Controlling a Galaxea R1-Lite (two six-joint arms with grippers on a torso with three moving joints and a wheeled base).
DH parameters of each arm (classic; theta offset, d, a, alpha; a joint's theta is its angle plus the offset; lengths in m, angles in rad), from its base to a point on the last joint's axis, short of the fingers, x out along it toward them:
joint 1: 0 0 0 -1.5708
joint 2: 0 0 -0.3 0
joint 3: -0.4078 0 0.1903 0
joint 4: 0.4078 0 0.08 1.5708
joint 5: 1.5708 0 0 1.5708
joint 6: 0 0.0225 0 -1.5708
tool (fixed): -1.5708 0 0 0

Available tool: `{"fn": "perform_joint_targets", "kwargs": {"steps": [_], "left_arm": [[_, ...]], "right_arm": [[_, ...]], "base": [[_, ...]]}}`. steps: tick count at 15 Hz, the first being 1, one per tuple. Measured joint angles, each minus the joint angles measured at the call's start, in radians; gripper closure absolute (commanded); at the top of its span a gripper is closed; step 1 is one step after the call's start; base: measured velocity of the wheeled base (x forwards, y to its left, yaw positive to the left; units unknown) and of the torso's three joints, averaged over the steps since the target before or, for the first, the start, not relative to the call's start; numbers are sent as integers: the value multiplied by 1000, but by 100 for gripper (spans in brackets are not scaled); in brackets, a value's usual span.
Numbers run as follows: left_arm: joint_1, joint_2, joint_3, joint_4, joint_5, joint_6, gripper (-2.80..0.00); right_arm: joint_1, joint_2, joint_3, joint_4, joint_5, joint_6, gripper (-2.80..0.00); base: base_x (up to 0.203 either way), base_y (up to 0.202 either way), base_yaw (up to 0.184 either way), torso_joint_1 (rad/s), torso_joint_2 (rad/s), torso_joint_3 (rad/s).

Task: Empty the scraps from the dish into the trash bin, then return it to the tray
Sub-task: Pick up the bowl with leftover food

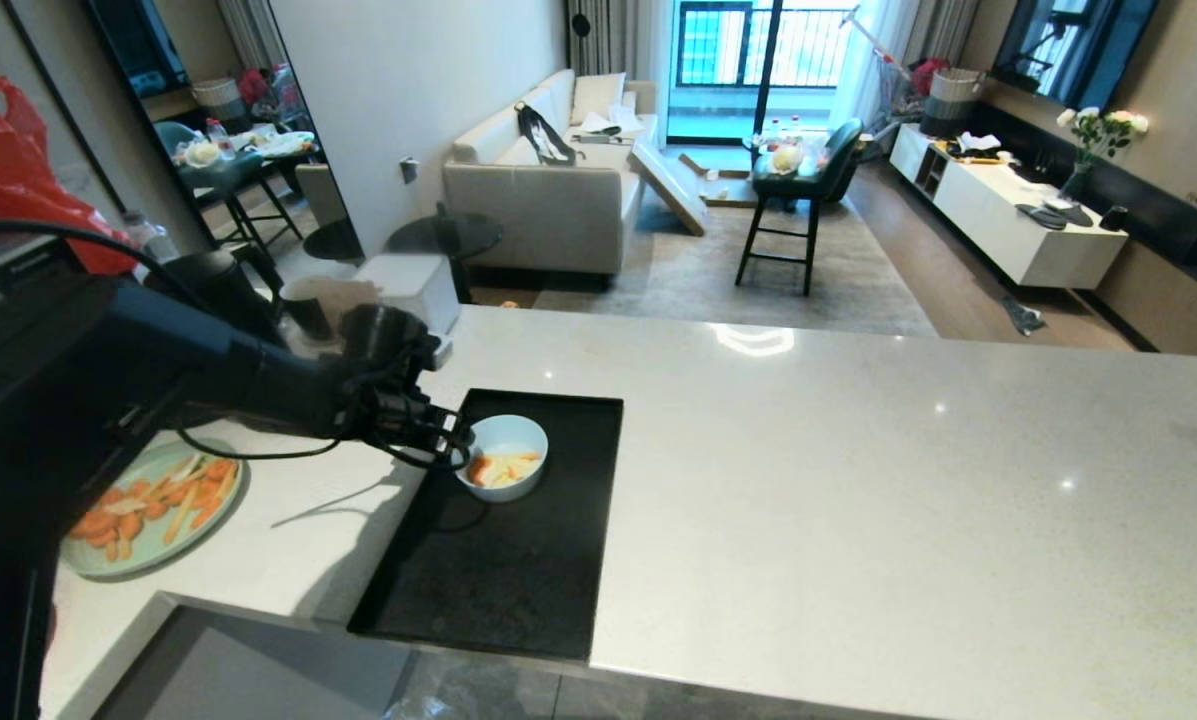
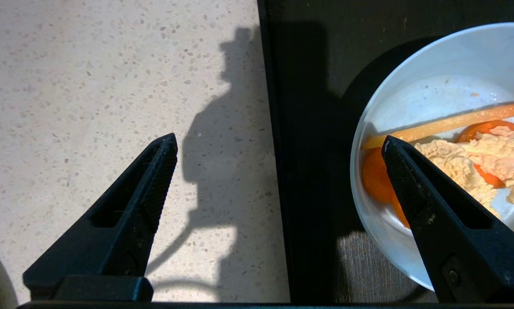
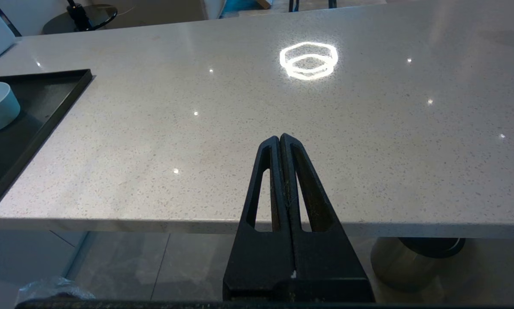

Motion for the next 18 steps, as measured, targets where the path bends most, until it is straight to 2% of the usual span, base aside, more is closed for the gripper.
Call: {"fn": "perform_joint_targets", "kwargs": {"steps": [3, 9, 18], "left_arm": [[7, 17, -2, 1, 0, 51, -280], [11, 36, -9, 4, 20, 103, -280], [1, 37, -6, 26, 18, 103, -280]], "right_arm": [[0, 0, 0, 0, 0, 0, 0], [0, 0, 0, 0, -1, 0, 0], [0, 0, 0, 0, -1, -1, 0]], "base": [[0, 0, 0, 0, 0, 0], [0, 0, 0, 0, 0, 0], [0, 0, 0, 0, 0, 0]]}}
